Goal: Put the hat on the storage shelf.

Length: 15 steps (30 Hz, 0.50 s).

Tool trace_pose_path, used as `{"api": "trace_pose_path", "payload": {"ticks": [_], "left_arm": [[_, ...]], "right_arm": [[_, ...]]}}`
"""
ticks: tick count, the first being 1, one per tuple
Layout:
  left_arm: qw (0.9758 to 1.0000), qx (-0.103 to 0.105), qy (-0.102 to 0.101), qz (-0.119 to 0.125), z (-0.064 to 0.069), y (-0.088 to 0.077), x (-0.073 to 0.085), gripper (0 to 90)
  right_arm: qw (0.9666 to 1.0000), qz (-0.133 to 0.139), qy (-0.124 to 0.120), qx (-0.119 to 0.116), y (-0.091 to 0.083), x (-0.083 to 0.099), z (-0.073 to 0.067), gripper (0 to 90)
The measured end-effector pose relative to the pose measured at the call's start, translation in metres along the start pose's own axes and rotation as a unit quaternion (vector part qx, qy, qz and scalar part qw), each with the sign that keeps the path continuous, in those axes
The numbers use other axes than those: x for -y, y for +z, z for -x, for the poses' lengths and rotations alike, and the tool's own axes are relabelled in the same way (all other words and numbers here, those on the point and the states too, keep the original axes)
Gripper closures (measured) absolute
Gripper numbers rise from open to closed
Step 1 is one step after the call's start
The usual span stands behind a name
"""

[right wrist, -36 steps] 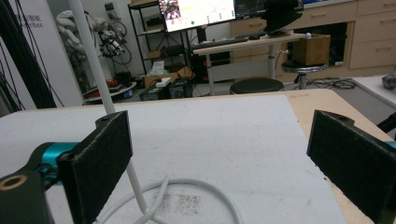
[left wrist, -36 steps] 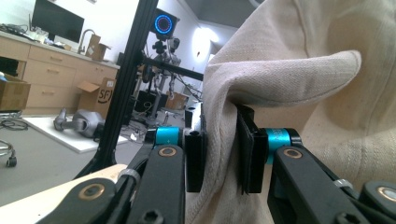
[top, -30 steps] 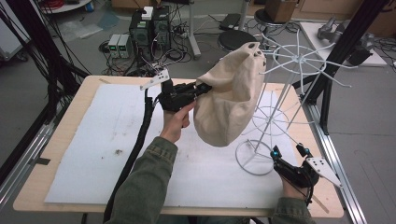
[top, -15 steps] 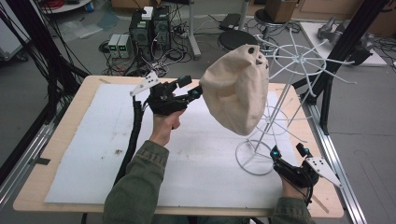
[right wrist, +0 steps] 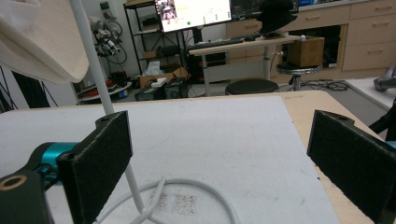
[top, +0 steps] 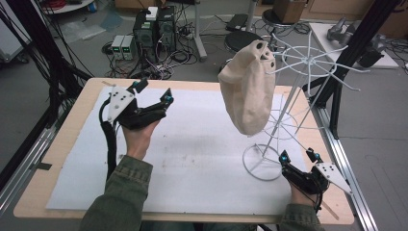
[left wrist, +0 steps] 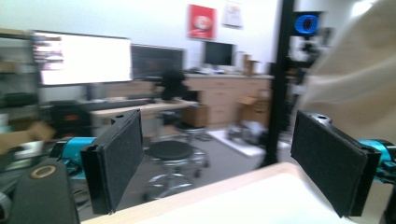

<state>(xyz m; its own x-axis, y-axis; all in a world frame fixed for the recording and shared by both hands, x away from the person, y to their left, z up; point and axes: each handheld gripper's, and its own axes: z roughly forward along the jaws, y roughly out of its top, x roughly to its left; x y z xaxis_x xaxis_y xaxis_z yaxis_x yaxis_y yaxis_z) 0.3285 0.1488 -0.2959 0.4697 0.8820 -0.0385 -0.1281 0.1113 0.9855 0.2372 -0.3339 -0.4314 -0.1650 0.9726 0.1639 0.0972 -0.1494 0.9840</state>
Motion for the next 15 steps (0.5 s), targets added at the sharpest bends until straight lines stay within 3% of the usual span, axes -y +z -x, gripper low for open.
{"api": "trace_pose_path", "payload": {"ticks": [4,8,11,15], "left_arm": [[0.9985,-0.051,0.018,0.008,-0.008,-0.014,-0.001,16.8],[0.9936,-0.102,0.048,0.004,-0.011,-0.026,-0.004,16.5],[0.9908,-0.122,0.058,0.004,-0.014,-0.036,-0.003,16.6],[0.9884,-0.141,0.056,0.004,-0.022,-0.050,0.002,16.8]], "right_arm": [[1.0000,0.001,-0.002,0.002,-0.002,0.000,0.000,5.9],[1.0000,0.000,0.000,0.004,-0.002,0.000,0.000,5.9],[1.0000,0.001,0.003,0.006,-0.002,0.000,0.000,5.9],[1.0000,0.000,0.000,0.005,-0.002,0.000,0.000,5.9]]}}
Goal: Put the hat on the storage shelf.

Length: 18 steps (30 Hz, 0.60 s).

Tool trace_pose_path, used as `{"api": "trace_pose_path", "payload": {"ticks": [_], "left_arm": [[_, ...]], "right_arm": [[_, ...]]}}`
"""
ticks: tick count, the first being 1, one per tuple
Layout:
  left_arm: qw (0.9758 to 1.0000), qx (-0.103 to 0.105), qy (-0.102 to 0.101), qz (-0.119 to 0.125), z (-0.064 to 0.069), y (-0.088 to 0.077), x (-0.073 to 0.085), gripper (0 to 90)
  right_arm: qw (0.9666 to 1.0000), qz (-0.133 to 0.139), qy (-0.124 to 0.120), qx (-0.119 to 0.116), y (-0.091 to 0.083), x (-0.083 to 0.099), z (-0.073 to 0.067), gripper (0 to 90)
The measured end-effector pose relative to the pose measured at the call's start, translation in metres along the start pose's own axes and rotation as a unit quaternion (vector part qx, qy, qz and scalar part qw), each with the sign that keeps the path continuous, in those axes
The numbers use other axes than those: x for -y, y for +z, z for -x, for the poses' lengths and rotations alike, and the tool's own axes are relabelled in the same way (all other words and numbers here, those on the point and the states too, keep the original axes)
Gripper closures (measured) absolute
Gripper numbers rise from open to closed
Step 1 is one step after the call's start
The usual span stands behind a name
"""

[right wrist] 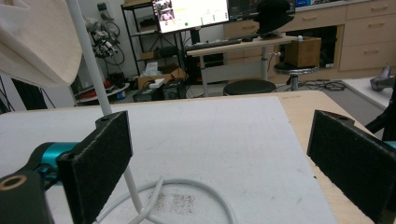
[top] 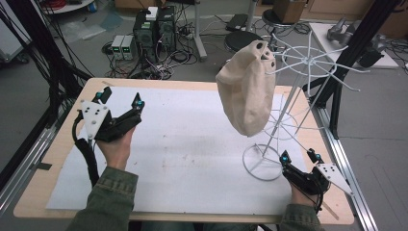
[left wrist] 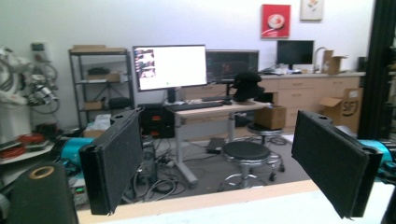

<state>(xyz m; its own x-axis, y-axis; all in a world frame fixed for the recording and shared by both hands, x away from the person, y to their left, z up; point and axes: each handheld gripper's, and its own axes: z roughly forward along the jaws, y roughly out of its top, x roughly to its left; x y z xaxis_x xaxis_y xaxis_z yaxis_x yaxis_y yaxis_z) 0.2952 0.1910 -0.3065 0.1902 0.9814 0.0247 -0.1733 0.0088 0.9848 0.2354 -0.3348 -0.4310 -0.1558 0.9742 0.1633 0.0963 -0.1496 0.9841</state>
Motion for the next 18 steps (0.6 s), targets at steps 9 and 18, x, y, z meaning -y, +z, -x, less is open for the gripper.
{"api": "trace_pose_path", "payload": {"ticks": [9,18], "left_arm": [[0.9969,-0.071,-0.002,-0.033,-0.046,-0.023,0.037,16.8],[0.9942,-0.091,-0.007,-0.056,-0.069,-0.048,0.065,16.8]], "right_arm": [[1.0000,-0.001,0.000,0.000,0.000,0.000,0.000,5.9],[1.0000,0.000,-0.001,0.002,0.000,0.000,-0.001,5.9]]}}
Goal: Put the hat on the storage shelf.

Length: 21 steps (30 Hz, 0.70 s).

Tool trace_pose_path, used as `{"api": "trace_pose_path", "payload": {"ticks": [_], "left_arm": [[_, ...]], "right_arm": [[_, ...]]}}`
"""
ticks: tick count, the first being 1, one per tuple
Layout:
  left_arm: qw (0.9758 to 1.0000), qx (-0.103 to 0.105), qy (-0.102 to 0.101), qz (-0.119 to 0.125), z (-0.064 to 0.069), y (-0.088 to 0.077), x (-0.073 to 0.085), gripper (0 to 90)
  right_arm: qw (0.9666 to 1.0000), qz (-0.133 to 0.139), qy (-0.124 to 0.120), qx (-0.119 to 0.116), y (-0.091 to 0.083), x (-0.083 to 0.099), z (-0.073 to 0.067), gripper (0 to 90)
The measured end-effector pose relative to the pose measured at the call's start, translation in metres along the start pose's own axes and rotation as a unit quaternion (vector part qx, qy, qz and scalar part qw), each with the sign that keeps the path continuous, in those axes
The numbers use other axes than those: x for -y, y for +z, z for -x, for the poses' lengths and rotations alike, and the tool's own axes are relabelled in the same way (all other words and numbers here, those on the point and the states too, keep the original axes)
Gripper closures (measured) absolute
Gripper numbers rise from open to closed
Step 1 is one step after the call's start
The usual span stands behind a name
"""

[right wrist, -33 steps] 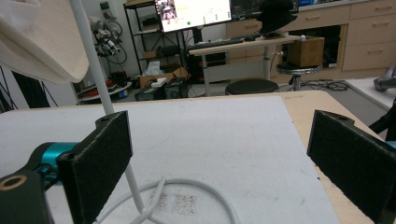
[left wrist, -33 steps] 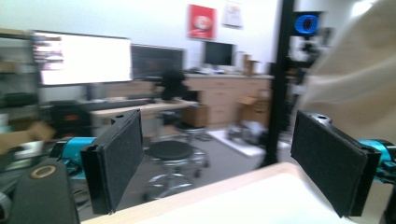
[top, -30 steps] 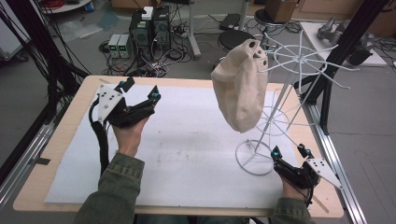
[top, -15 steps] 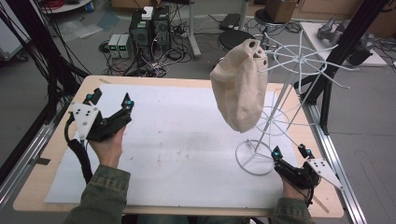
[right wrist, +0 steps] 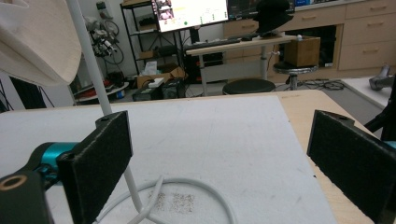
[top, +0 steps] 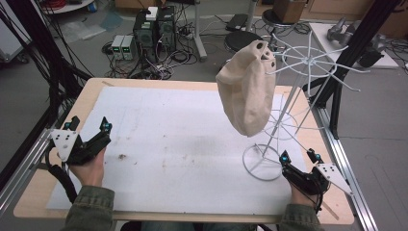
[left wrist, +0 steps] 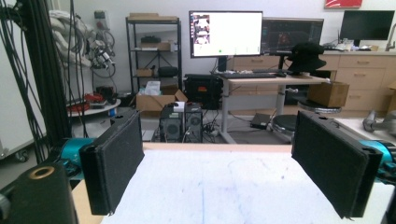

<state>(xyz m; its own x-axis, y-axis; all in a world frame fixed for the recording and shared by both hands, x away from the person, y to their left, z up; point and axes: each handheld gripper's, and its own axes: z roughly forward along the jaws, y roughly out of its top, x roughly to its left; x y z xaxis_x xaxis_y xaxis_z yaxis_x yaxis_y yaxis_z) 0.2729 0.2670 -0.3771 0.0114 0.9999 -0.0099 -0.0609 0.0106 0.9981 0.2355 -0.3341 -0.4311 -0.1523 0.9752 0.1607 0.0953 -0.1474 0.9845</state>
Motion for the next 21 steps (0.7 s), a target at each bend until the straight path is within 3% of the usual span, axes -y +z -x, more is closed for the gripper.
{"api": "trace_pose_path", "payload": {"ticks": [3,11,21], "left_arm": [[1.0000,0.000,0.002,0.007,-0.003,-0.006,0.005,16.8],[0.9999,-0.006,-0.007,-0.006,-0.013,-0.015,0.020,17.6],[0.9999,-0.008,-0.010,-0.007,-0.019,-0.019,0.027,17.6]], "right_arm": [[1.0000,-0.001,-0.001,-0.001,-0.001,0.000,0.000,5.9],[1.0000,0.000,-0.001,0.001,0.000,0.000,0.000,5.9],[1.0000,-0.001,-0.001,0.001,0.000,0.000,-0.001,5.9]]}}
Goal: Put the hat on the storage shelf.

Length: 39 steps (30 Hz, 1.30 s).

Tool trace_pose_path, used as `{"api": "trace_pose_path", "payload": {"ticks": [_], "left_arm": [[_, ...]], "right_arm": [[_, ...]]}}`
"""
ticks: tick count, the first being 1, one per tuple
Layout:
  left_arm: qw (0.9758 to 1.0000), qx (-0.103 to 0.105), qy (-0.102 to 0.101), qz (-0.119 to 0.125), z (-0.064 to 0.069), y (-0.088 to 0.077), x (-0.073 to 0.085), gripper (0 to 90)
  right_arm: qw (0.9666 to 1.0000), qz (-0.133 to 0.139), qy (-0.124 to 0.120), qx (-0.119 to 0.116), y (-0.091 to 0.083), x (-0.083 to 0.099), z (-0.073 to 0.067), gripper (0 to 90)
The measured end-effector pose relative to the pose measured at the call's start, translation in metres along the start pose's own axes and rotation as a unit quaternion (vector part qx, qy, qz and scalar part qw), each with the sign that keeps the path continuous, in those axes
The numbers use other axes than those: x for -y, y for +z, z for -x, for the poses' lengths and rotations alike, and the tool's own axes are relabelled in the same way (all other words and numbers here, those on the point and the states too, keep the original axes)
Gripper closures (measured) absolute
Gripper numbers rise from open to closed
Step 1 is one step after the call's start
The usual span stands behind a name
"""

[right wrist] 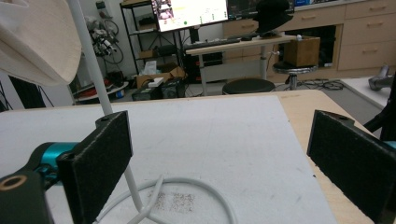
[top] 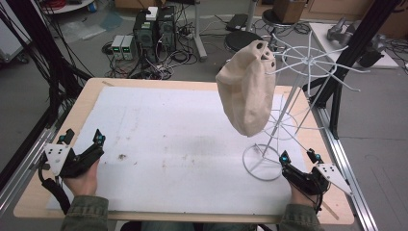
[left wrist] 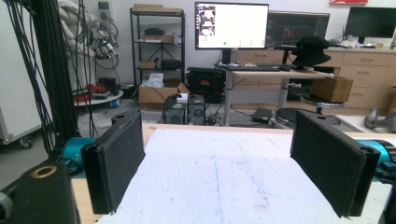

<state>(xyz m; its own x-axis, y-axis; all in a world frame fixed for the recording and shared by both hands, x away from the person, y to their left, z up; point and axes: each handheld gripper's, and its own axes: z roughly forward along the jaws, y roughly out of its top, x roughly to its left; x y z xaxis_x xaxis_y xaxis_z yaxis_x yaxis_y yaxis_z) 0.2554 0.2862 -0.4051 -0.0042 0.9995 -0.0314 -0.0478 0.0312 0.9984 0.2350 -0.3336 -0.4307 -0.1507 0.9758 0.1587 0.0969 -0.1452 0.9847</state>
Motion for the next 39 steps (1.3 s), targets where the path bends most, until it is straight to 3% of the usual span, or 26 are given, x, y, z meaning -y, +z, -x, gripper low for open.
{"api": "trace_pose_path", "payload": {"ticks": [5,20,26,39], "left_arm": [[0.9999,0.004,-0.011,-0.007,-0.003,-0.001,0.008,17.6],[0.9994,0.013,-0.018,-0.027,-0.007,-0.006,0.030,17.5],[0.9996,0.004,-0.015,-0.023,-0.008,-0.006,0.030,17.1],[0.9995,0.010,-0.018,-0.024,-0.008,-0.006,0.030,17.3]], "right_arm": [[1.0000,0.000,-0.001,0.001,0.000,0.000,0.000,5.9],[1.0000,-0.002,-0.002,-0.002,0.000,0.000,0.001,5.9],[1.0000,-0.006,0.000,-0.003,0.001,0.001,0.002,5.9],[0.9999,-0.012,0.006,-0.006,0.003,0.002,0.003,5.9]]}}
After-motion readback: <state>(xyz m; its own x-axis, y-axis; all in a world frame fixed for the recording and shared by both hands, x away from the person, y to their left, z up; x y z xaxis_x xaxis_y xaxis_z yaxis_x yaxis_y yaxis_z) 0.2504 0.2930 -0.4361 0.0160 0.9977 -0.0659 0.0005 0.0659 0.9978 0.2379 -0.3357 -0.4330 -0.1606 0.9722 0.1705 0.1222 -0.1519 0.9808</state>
